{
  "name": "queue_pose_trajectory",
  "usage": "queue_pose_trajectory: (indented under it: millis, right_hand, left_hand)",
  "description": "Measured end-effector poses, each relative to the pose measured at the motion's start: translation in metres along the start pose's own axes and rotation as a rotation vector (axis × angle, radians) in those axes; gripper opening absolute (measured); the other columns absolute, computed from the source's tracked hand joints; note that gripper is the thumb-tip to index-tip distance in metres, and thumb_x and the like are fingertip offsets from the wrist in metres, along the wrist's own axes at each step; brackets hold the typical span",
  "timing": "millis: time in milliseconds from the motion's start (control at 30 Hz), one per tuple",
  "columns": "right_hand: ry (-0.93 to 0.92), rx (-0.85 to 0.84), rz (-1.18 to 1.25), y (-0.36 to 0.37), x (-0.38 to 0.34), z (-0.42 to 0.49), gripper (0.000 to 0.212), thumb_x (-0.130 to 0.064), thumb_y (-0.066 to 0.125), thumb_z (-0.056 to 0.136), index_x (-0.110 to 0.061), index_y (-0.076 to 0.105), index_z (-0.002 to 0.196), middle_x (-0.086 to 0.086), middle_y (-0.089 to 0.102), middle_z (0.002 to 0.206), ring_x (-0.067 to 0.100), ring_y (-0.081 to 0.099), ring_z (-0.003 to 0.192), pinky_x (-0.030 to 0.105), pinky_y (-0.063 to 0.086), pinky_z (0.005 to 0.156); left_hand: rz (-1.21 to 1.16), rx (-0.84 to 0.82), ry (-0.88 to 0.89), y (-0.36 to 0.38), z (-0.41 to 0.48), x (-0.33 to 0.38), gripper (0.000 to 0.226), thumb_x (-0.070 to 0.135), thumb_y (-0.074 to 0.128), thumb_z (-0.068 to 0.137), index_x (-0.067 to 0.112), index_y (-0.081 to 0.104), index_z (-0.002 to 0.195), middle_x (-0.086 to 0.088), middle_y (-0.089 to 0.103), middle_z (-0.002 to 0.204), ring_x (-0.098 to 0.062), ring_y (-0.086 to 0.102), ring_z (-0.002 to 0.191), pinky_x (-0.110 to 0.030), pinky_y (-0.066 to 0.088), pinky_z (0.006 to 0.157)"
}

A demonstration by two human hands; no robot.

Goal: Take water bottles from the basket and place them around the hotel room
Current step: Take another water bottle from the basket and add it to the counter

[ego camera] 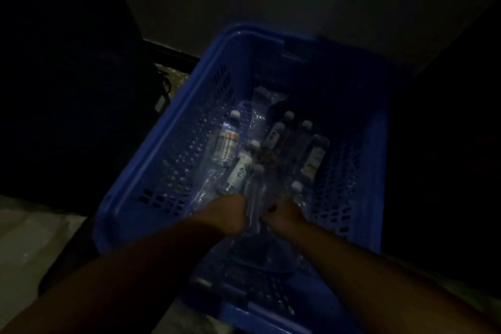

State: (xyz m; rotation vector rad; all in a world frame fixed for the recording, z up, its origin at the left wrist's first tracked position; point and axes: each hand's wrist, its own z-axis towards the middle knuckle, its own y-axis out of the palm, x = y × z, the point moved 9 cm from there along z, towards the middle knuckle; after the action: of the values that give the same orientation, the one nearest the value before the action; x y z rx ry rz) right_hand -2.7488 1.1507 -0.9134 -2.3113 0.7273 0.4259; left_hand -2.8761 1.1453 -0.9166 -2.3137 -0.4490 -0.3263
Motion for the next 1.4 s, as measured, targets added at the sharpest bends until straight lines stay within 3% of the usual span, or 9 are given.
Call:
queue_pose_trajectory:
  millis: [133, 267, 400, 567, 633, 767, 900, 1133, 1400]
  right_hand:
    - [0.04, 0.037, 0.039, 0.017, 0.021, 0.031, 0.033, -0.027, 0.063, 0.084, -0.009, 0.064, 0.112, 0.01, 0.065, 0.114, 0.023, 0.061, 0.1, 0.021, 0.041, 0.07]
    - [0.115, 0.037, 0.063, 0.033, 0.039, 0.043, 0.037, -0.025, 0.055, 0.09, -0.008, 0.059, 0.122, 0.014, 0.06, 0.126, 0.03, 0.057, 0.112, 0.031, 0.046, 0.09]
    - [0.187, 0.056, 0.166, 0.044, 0.047, 0.057, 0.037, -0.017, 0.045, 0.095, -0.006, 0.052, 0.131, 0.016, 0.052, 0.136, 0.032, 0.05, 0.122, 0.036, 0.04, 0.104]
    - [0.237, -0.005, 0.409, 0.063, 0.047, 0.061, 0.034, -0.002, 0.046, 0.091, -0.001, 0.056, 0.123, 0.02, 0.057, 0.127, 0.034, 0.054, 0.114, 0.04, 0.044, 0.101]
    - [0.357, 0.071, 0.524, 0.052, 0.057, 0.057, 0.029, -0.006, 0.047, 0.092, 0.001, 0.058, 0.118, 0.019, 0.058, 0.122, 0.031, 0.056, 0.102, 0.035, 0.046, 0.091]
    - [0.378, 0.081, 1.015, 0.028, 0.057, 0.05, 0.019, -0.019, 0.048, 0.089, -0.011, 0.057, 0.074, 0.008, 0.057, 0.075, 0.021, 0.053, 0.065, 0.032, 0.045, 0.065]
    - [0.306, -0.159, 1.462, 0.006, -0.001, 0.018, 0.032, -0.028, 0.048, 0.091, -0.002, 0.065, 0.09, 0.016, 0.069, 0.077, 0.028, 0.064, 0.07, 0.037, 0.051, 0.064]
    - [-0.073, -0.281, 1.165, -0.116, -0.126, -0.114, 0.04, -0.019, 0.056, 0.085, -0.002, 0.055, 0.121, 0.021, 0.066, 0.106, 0.029, 0.065, 0.084, 0.036, 0.056, 0.068]
    - [-0.376, 0.0, 0.731, -0.272, -0.258, -0.323, 0.045, -0.005, 0.08, 0.067, -0.029, 0.061, 0.1, 0.006, 0.069, 0.105, 0.02, 0.068, 0.095, 0.036, 0.058, 0.079]
  left_hand:
    - [-0.158, 0.001, -0.023, 0.034, 0.037, -0.003, 0.03, 0.016, 0.058, 0.085, -0.002, 0.06, 0.109, -0.024, 0.063, 0.115, -0.034, 0.061, 0.107, -0.031, 0.046, 0.083]
    - [-0.215, 0.022, -0.019, 0.055, 0.051, -0.009, 0.043, 0.022, 0.065, 0.082, 0.005, 0.057, 0.122, -0.018, 0.061, 0.123, -0.029, 0.058, 0.114, -0.032, 0.048, 0.094]
    - [-0.344, 0.081, 0.019, 0.053, 0.064, -0.007, 0.037, 0.013, 0.066, 0.082, 0.003, 0.061, 0.118, -0.018, 0.064, 0.118, -0.026, 0.06, 0.11, -0.025, 0.047, 0.083]
    - [-0.364, 0.095, -0.035, 0.051, 0.067, -0.011, 0.028, 0.01, 0.059, 0.085, -0.002, 0.061, 0.111, -0.019, 0.065, 0.111, -0.031, 0.062, 0.107, -0.034, 0.047, 0.089]
    - [-0.597, 0.049, -0.039, 0.052, 0.065, -0.009, 0.027, 0.008, 0.064, 0.083, 0.002, 0.063, 0.109, -0.01, 0.071, 0.095, -0.019, 0.069, 0.089, -0.026, 0.055, 0.076]
    - [-1.303, -0.401, -0.212, 0.057, 0.05, 0.014, 0.021, 0.012, 0.061, 0.086, 0.0, 0.068, 0.103, -0.014, 0.072, 0.095, -0.022, 0.07, 0.074, -0.032, 0.059, 0.07]
    - [-1.382, -0.551, -0.103, 0.014, 0.009, 0.044, 0.018, 0.018, 0.062, 0.08, 0.011, 0.076, 0.088, -0.01, 0.075, 0.094, -0.021, 0.072, 0.082, -0.033, 0.06, 0.074]
    - [-1.126, -0.244, 0.032, -0.135, -0.121, 0.09, 0.055, 0.003, 0.072, 0.074, 0.024, 0.053, 0.122, -0.005, 0.069, 0.112, -0.027, 0.064, 0.105, -0.043, 0.051, 0.084]
    - [-0.83, 0.05, 0.206, -0.324, -0.314, 0.176, 0.067, -0.005, 0.082, 0.058, 0.012, 0.054, 0.117, -0.01, 0.067, 0.11, -0.023, 0.065, 0.102, -0.044, 0.054, 0.091]
